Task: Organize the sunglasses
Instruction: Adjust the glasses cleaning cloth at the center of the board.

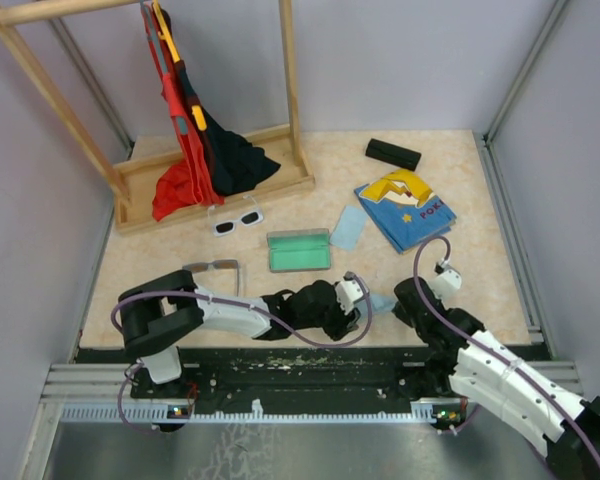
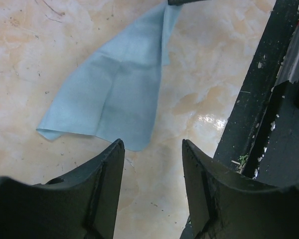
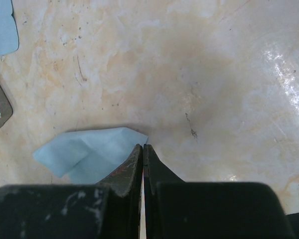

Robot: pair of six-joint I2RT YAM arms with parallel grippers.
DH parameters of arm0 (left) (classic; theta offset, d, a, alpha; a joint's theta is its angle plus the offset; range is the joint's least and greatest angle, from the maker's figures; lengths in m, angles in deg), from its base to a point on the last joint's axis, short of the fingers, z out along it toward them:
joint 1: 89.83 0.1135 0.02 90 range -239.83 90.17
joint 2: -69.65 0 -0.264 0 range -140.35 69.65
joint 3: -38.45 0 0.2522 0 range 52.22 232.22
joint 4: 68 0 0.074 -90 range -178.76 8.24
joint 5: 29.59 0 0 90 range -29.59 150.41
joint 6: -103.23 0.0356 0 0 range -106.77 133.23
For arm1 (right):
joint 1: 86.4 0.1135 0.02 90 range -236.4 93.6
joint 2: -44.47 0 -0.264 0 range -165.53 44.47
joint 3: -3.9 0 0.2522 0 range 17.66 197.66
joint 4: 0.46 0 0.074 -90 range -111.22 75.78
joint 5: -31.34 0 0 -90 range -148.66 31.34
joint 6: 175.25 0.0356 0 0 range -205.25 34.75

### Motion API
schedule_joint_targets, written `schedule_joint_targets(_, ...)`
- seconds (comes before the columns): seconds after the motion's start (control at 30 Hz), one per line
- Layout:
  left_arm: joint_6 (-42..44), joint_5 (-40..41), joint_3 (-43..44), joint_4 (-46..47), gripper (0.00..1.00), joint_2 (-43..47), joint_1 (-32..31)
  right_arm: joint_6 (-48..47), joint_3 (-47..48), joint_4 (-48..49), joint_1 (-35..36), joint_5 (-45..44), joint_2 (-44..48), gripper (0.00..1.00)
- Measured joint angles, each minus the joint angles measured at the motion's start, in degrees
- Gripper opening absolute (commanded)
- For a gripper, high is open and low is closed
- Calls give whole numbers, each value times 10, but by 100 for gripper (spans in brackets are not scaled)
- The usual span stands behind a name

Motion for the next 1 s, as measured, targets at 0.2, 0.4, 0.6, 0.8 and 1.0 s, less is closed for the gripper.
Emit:
schedule_joint_targets(0.2, 19, 33, 3, -2, 58, -3, -9, -16, -16, 18, -44, 20, -6, 0)
schedule_joint_targets(0.4, 28, 52, 3, 2, 59, -3, -9, -33, -38, 35, -69, 48, -9, 0)
schedule_joint_targets(0.6, 38, 77, 3, 2, 59, -3, -9, -42, -38, 39, -71, 58, -9, 0)
schedule_joint_targets(0.8, 38, 94, 3, 0, 58, 8, -9, -59, -38, 50, -71, 75, 2, 0)
schedule_joint_targets(1.0, 37, 97, 3, 4, 58, 21, -9, -71, -38, 51, -71, 84, 16, 0)
